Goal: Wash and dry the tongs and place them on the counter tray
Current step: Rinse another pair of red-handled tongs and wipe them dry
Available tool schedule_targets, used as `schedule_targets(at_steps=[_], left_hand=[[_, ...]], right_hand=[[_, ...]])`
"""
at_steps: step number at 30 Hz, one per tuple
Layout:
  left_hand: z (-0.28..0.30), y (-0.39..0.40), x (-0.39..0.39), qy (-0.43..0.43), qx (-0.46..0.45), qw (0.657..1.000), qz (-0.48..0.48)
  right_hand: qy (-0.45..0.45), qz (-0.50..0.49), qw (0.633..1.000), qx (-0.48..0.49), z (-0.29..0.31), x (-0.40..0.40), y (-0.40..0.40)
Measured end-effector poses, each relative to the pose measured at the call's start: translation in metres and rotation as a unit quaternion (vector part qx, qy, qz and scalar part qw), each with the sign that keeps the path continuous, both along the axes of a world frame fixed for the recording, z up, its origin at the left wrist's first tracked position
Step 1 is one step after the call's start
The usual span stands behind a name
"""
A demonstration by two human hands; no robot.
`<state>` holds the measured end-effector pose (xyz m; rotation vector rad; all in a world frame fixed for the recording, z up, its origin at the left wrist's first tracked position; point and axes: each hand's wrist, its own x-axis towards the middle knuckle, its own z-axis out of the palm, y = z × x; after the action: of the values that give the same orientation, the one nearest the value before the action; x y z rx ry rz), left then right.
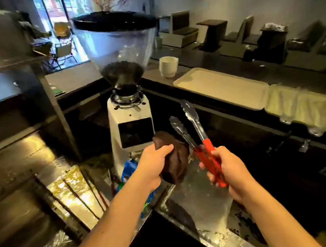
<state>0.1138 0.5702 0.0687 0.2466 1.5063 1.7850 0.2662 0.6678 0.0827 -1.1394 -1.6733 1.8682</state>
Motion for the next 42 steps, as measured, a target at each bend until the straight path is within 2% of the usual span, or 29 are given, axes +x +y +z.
schedule_targets(at_steps=[4,8,12,14,17,19,22,23,31,35,37,39,42], left_hand=[[-0.011,0.075,0.029,-0.033,-0.022,0.999,-0.005],[-0.029,0.129,0.043,-0.046,-0.039,0.998,-0.031],[-0.038,0.17,0.051,-0.041,-0.052,0.997,-0.043],[-0.037,0.185,0.052,-0.038,-0.048,0.997,-0.047],[-0.035,0.202,0.049,-0.028,-0.049,0.997,-0.049],[-0.035,0.207,0.046,-0.021,-0.047,0.998,-0.043],[-0.037,0.212,0.039,-0.014,-0.044,0.998,-0.049],[-0.037,0.212,0.037,-0.014,-0.042,0.998,-0.05],[-0.034,0.196,0.026,-0.043,-0.033,0.998,-0.044],[-0.027,0.18,0.02,-0.026,-0.027,0.999,-0.026],[-0.024,0.168,0.017,-0.024,-0.029,0.999,-0.01],[-0.023,0.156,0.015,-0.037,-0.029,0.999,0.002],[-0.023,0.128,0.009,-0.062,-0.017,0.998,0.017]], right_hand=[[0.035,-0.061,0.996,-0.048,0.006,0.034,0.061],[0.037,-0.1,0.994,-0.028,0.017,0.047,0.126],[-0.067,-0.093,0.991,0.07,0.034,0.041,0.191],[-0.142,-0.079,0.978,0.134,0.044,0.031,0.22],[-0.292,-0.047,0.927,0.232,0.057,0.013,0.254],[-0.379,-0.012,0.878,0.293,0.062,0.002,0.264],[-0.462,0.04,0.799,0.383,0.06,-0.016,0.278],[-0.477,0.038,0.787,0.39,0.057,-0.02,0.283],[-0.461,-0.043,0.795,0.392,0.041,-0.04,0.307],[-0.489,-0.075,0.715,0.494,0.047,-0.04,0.297],[-0.479,-0.081,0.698,0.526,0.051,-0.039,0.281],[-0.454,-0.062,0.708,0.537,0.054,-0.037,0.26],[-0.371,0.023,0.783,0.498,0.052,-0.04,0.214]])
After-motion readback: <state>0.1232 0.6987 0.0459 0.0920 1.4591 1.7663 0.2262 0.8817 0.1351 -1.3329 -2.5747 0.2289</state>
